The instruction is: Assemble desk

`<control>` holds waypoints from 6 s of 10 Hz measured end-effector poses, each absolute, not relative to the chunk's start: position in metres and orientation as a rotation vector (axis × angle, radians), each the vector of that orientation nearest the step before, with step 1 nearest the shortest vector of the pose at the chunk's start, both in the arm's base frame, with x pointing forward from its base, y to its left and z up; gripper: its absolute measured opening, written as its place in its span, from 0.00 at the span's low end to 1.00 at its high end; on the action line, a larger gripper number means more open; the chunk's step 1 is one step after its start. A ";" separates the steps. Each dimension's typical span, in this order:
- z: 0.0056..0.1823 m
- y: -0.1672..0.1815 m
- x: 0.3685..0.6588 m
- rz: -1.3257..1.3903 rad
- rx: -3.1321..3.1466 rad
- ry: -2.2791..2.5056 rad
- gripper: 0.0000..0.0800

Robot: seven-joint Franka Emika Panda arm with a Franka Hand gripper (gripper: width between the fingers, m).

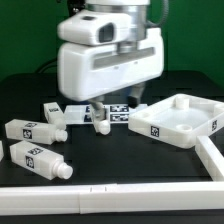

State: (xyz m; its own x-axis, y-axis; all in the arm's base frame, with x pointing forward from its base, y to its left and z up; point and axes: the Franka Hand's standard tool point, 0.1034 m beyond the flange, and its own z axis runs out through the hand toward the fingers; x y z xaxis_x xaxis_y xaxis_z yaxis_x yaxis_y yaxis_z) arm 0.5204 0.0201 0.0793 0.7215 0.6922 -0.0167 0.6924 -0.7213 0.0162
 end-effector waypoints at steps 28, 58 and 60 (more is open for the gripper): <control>0.062 0.054 0.474 -0.117 3.049 0.757 0.07; 0.008 -0.069 0.590 -0.471 3.113 -0.128 0.07; 0.011 -0.069 0.598 -0.471 3.092 -0.143 0.07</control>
Offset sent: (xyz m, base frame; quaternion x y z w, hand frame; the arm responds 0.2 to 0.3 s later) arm 0.0000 0.0000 0.0000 0.0000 0.0000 0.0000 1.0000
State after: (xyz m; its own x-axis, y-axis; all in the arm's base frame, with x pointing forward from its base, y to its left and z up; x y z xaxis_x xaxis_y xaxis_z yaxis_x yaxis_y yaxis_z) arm 0.5979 -0.0689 0.0108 0.9506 -0.0918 -0.2967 -0.0885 -0.9958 0.0244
